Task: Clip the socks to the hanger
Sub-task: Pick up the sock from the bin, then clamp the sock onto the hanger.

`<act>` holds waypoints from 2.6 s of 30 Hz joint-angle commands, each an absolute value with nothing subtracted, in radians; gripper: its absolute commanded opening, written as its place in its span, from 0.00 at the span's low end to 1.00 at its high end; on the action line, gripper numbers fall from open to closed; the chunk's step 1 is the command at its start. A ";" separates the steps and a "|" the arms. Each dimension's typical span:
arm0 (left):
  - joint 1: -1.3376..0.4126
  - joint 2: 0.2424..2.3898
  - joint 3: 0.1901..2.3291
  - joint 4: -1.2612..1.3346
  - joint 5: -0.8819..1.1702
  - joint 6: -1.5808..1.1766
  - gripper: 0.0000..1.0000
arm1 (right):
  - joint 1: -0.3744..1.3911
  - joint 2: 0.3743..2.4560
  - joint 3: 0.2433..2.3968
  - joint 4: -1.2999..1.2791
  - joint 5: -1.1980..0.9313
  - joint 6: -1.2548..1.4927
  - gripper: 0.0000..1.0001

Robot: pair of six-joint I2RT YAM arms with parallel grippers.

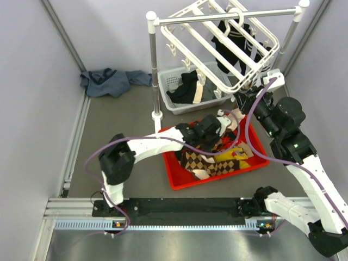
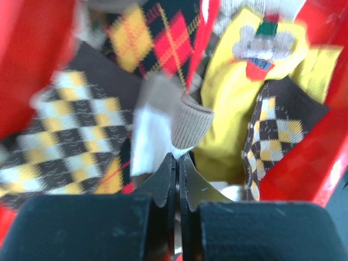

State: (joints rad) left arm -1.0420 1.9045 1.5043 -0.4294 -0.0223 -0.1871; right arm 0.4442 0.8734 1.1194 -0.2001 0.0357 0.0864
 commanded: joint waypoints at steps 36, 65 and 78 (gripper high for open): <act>-1.046 1.548 1.143 0.652 -0.213 0.043 0.00 | 0.442 0.865 1.131 -0.146 0.011 0.313 0.01; -1.083 1.591 1.247 0.614 -0.255 0.158 0.00 | 0.440 0.914 1.146 -0.166 0.006 0.347 0.01; -1.095 1.600 1.282 0.635 -0.259 0.178 0.00 | 0.440 0.916 1.141 -0.167 0.026 0.350 0.01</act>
State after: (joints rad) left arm -1.0855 1.6009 1.2297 0.5732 -0.2565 0.1608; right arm 0.4438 0.9127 1.1198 -0.1776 0.0067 0.3382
